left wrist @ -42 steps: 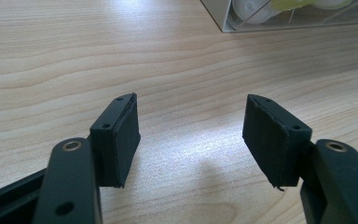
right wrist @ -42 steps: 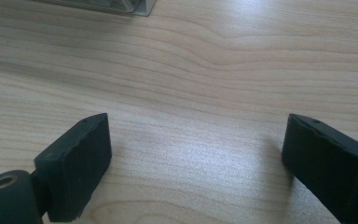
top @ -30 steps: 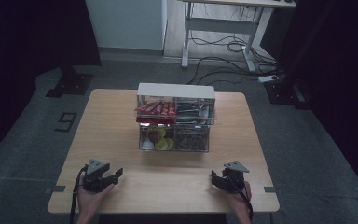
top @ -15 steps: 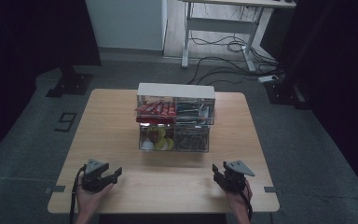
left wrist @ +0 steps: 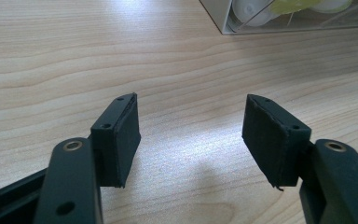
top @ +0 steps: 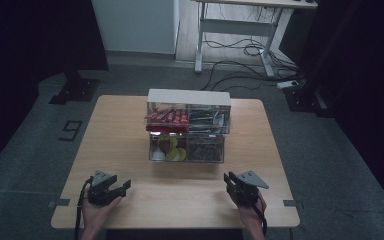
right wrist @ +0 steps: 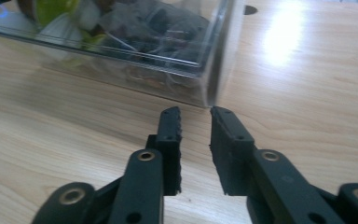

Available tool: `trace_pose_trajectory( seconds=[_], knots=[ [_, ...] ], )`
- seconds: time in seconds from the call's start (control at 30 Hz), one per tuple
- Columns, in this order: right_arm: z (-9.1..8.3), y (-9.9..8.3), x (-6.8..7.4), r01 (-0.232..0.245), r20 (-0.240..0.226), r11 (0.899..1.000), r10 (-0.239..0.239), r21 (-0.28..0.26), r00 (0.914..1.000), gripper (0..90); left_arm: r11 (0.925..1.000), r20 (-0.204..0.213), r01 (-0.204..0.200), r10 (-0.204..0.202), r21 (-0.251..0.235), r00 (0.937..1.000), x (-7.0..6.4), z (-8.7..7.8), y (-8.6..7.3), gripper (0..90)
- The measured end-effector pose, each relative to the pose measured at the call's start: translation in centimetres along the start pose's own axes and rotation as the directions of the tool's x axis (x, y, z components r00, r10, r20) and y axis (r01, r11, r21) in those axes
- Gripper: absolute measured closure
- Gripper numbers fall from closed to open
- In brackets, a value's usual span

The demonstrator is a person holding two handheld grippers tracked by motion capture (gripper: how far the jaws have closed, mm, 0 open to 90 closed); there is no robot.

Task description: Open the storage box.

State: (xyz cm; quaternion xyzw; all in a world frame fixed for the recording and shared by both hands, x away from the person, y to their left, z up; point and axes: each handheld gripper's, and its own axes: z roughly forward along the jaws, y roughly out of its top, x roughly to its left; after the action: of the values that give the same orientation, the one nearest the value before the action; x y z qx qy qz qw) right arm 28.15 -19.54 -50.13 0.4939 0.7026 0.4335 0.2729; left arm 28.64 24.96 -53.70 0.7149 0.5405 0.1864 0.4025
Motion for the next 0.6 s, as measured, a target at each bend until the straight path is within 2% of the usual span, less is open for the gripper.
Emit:
trace_pose_trajectory(
  seconds=[0.37,0.6],
  knots=[
    [0.2,1.2,1.0,0.012,-0.051,1.000,-0.013,-0.020,0.9986,86.3,1.0000,0.004,0.003,-0.003,0.003,1.0000,0.1,-0.1,0.1,37.6],
    [0.8,1.4,2.0,0.023,-0.092,1.000,-0.024,-0.011,0.9954,88.3,1.0000,0.002,0.000,0.000,0.004,1.0000,0.1,-0.1,0.1,37.7]
  ],
)
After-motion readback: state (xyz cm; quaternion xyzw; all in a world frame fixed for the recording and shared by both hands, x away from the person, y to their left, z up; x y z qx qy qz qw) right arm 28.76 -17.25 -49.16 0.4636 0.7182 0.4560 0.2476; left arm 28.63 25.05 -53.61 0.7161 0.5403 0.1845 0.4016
